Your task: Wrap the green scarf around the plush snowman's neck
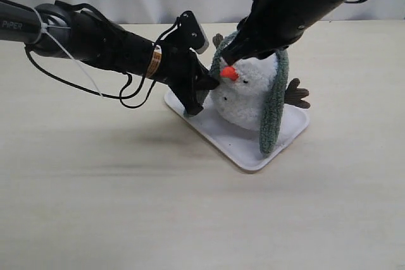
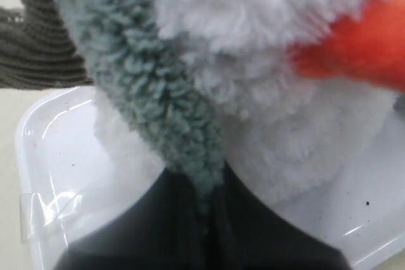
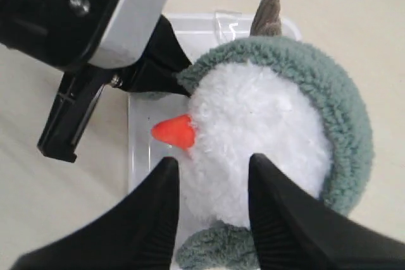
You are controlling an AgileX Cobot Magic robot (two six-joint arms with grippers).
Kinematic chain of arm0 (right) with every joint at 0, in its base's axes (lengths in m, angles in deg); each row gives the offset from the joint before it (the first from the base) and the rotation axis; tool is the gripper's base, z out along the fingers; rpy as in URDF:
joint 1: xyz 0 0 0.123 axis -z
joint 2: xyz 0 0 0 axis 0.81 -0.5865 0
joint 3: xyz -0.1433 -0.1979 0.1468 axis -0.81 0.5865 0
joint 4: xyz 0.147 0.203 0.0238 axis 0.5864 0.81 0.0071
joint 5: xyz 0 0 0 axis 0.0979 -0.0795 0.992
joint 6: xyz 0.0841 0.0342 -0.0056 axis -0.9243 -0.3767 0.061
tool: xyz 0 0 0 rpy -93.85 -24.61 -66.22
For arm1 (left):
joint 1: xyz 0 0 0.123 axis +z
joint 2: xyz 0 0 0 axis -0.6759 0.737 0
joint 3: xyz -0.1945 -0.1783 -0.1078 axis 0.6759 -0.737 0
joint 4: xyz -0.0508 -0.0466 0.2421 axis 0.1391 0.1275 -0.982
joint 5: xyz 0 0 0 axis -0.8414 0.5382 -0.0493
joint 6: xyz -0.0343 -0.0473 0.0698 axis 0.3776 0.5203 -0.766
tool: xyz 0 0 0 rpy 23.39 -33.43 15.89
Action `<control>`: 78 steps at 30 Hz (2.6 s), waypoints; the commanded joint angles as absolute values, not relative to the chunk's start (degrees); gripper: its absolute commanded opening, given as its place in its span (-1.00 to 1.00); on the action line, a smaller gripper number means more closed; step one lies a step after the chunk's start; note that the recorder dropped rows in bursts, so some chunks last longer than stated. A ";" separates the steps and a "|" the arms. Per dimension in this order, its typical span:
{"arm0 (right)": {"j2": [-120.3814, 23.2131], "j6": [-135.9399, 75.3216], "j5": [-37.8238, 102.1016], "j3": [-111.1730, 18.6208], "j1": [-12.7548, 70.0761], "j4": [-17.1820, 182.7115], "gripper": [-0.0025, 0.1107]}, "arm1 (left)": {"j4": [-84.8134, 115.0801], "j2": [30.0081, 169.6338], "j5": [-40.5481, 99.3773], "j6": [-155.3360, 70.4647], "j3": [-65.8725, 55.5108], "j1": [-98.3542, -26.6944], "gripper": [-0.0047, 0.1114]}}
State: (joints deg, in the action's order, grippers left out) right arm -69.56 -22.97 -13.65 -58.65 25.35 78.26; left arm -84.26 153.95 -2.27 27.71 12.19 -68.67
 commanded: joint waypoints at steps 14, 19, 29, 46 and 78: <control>-74.33 -31.01 -9.56 -61.62 32.11 69.36 -0.33 | -84.81 154.01 -3.53 26.91 12.62 -68.91 -0.92; -74.59 -24.00 -15.43 -66.93 32.11 76.52 -0.33 | -84.81 154.01 -3.89 26.11 12.62 -68.91 -0.92; -79.74 -23.67 -14.56 -67.31 32.11 75.37 -0.33 | -84.81 154.01 -3.89 26.11 12.62 -68.91 -0.92; -79.85 -25.94 -13.61 -67.31 31.95 66.88 -0.88 | -84.81 154.01 -3.66 24.61 12.62 -68.91 -0.92; -84.64 -33.84 -12.99 -67.31 32.07 55.66 -0.88 | -84.81 145.62 -9.47 24.91 12.62 -66.49 0.08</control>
